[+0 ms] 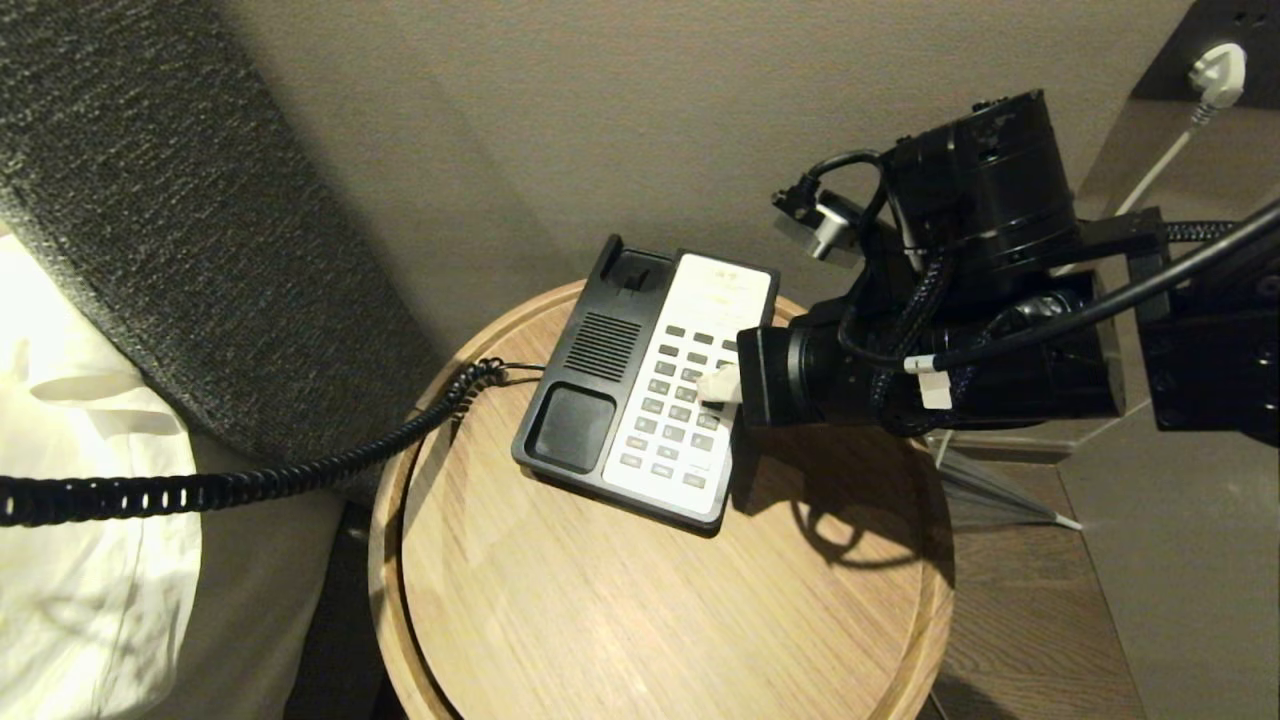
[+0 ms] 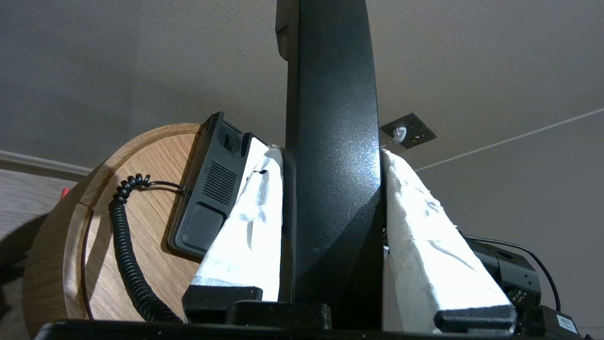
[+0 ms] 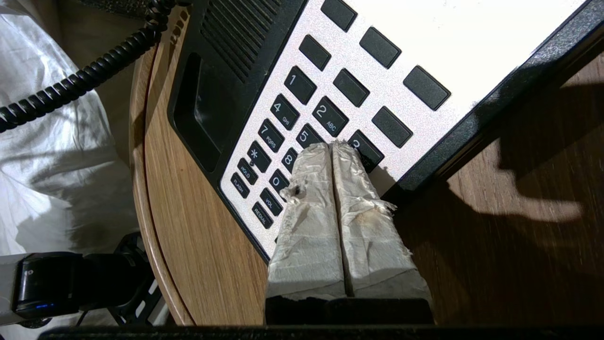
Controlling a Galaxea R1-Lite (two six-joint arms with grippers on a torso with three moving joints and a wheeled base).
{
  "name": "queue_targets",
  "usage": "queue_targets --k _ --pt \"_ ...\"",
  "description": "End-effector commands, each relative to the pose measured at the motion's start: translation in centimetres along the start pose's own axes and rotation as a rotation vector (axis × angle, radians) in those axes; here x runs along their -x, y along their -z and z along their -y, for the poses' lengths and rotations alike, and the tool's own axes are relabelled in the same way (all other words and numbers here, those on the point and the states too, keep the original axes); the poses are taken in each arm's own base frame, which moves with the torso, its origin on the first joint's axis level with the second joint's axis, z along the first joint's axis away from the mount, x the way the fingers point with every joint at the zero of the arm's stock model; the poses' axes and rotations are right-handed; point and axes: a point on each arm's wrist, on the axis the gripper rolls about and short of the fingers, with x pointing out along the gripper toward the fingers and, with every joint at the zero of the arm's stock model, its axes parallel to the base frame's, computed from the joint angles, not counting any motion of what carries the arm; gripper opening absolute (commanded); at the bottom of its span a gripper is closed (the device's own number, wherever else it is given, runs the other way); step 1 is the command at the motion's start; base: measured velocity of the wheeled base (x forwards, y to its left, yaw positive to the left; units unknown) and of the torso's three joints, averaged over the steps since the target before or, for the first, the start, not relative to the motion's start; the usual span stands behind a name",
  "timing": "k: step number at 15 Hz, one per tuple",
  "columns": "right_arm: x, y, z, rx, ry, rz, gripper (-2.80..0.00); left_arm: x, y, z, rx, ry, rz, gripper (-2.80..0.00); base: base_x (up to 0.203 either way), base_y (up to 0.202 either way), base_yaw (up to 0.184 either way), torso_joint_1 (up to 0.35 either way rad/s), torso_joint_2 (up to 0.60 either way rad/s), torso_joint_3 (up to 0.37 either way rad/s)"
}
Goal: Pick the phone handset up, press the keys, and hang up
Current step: Dial the number
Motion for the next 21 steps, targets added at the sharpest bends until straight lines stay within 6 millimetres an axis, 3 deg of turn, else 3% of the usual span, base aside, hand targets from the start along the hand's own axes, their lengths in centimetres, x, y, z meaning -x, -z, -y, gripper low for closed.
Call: queue_targets --k 1,8,13,21 --pt "-0.2 0.0 0.4 -0.007 0.012 -0.005 -2.80 0.0 0.0 0.0 0.004 -0.001 0.001 -2.80 0.000 0.000 0.000 0.000 0.00 0.000" --pt "-0.6 0.5 0.8 -0.009 0.026 -0.027 -2.80 0.0 -0.1 0.0 0.006 0.000 0.002 -2.80 0.000 0.000 0.000 0.000 0.00 0.000" --pt "1.4 0.0 -0.2 -0.009 -0.015 0.016 -2.80 0.0 0.0 0.0 0.005 -0.002 -0.001 -2.80 0.000 0.000 0.000 0.000 0.00 0.000" --pt "2.1 3.9 -1.5 0.017 -0.050 -0.102 -2.80 0.2 0.0 0.0 0.006 0.002 0.001 -2.80 0.000 0.000 0.000 0.000 0.00 0.000"
